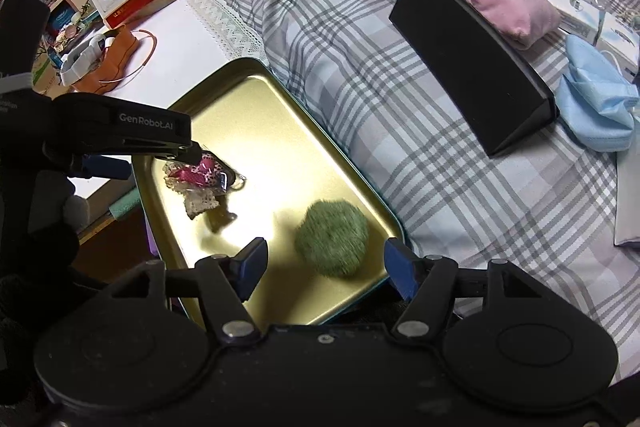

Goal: Organize soft objects
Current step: 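Lower both held items into the gold tray and open both tools, then move the left tool to the blue mask while the right tool reaches the orange plush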

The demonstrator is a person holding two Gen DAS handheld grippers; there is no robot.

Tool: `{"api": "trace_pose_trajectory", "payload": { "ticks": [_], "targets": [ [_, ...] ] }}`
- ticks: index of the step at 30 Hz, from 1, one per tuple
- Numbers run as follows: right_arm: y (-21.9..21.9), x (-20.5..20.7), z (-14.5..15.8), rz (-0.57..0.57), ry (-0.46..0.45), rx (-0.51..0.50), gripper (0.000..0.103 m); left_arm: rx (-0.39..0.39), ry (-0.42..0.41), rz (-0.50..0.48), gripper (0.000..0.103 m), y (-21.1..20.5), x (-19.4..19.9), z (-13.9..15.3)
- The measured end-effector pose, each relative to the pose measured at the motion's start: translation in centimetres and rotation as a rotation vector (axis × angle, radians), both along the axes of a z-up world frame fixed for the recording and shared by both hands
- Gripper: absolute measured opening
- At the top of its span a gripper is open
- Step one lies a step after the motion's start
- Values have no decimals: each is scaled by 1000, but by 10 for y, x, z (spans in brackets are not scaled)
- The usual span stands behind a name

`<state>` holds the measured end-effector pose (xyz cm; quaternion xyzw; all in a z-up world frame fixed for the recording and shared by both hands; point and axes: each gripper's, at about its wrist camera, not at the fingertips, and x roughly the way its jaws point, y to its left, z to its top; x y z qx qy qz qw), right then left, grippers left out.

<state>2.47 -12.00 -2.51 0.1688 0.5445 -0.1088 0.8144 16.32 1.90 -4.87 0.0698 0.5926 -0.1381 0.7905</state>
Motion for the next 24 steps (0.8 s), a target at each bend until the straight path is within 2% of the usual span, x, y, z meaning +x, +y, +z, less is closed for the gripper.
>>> {"api": "trace_pose_trajectory", "payload": {
  "ticks": [13, 19, 24],
  "targets": [
    [-15, -22, -1, -32, 27, -30, 67, -13, 10, -67, 76, -9, -7, 1],
    [-43, -35, 21, -93, -22, -79, 70, -11, 7, -104, 76, -20, -13, 3],
    [-84, -51, 46, -197, -83, -151, 72, -23, 12, -135, 76, -34, -22, 9]
  ]
}}
